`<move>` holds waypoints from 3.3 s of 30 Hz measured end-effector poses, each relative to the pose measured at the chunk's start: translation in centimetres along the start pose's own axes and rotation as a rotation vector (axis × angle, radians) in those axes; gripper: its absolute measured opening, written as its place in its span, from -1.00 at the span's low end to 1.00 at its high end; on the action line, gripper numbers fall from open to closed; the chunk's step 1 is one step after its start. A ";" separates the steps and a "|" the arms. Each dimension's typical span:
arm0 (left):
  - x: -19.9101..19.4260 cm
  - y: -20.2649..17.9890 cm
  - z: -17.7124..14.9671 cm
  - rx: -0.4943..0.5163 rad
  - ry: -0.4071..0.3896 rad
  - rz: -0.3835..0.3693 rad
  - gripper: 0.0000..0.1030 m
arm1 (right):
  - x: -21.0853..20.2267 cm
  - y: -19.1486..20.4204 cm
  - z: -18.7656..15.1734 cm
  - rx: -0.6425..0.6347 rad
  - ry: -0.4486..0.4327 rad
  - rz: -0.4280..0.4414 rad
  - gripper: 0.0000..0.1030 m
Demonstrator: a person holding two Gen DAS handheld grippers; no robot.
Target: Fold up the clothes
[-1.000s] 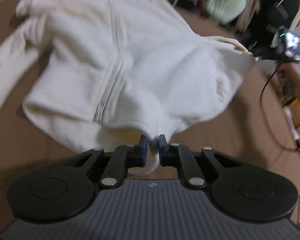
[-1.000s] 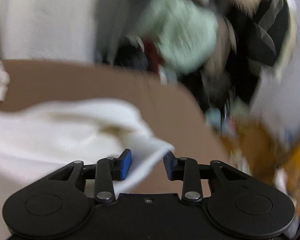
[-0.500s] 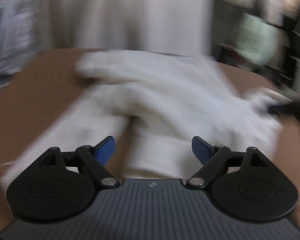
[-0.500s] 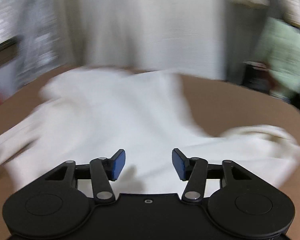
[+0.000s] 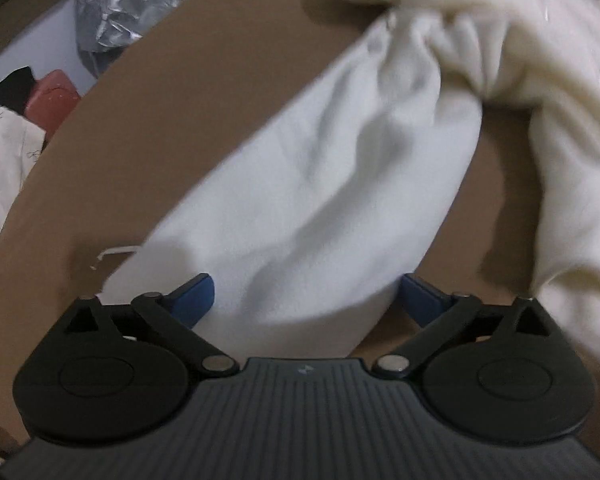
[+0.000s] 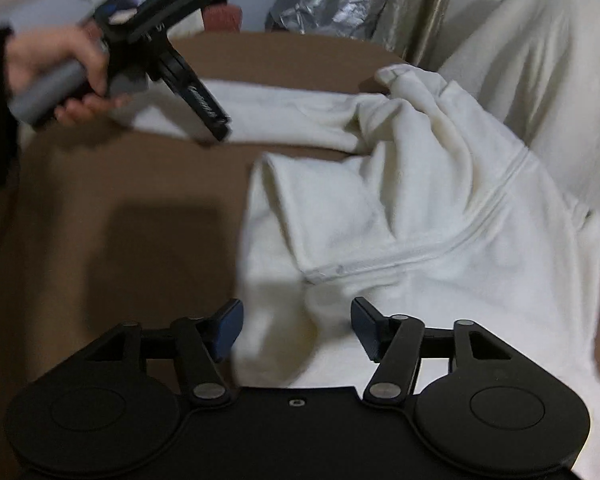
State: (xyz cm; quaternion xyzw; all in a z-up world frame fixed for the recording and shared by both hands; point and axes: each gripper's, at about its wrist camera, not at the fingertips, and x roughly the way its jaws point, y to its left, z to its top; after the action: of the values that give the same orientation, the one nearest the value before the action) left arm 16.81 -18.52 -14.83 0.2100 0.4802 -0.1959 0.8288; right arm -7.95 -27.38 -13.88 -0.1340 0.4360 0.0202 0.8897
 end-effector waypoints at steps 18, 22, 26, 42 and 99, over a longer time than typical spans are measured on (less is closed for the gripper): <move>0.8 -1.5 -0.2 -0.119 -0.135 0.135 -0.19 | 3.8 -3.8 -2.1 0.255 0.062 -0.294 0.27; -1.2 -2.8 0.5 -0.022 -0.277 0.446 -0.71 | 3.7 -4.4 -3.5 0.223 0.033 -0.313 0.28; -4.8 3.0 2.7 -0.194 -0.380 0.512 -0.74 | 3.4 -5.0 -4.9 0.180 -0.013 -0.364 0.24; -0.3 19.4 3.1 -0.794 -0.165 0.503 0.12 | -0.5 -10.5 -7.1 0.368 -0.032 -0.292 -0.56; -16.3 -14.9 -11.0 0.110 -0.338 -0.183 -0.61 | -8.5 -9.7 -12.6 0.643 -0.282 0.226 -0.86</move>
State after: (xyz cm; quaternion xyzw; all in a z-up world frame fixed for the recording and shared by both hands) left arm -6.44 -23.01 -7.87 0.1745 0.3398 -0.3287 0.8637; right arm -21.46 -39.30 -12.48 0.2054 0.3051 -0.0015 0.9299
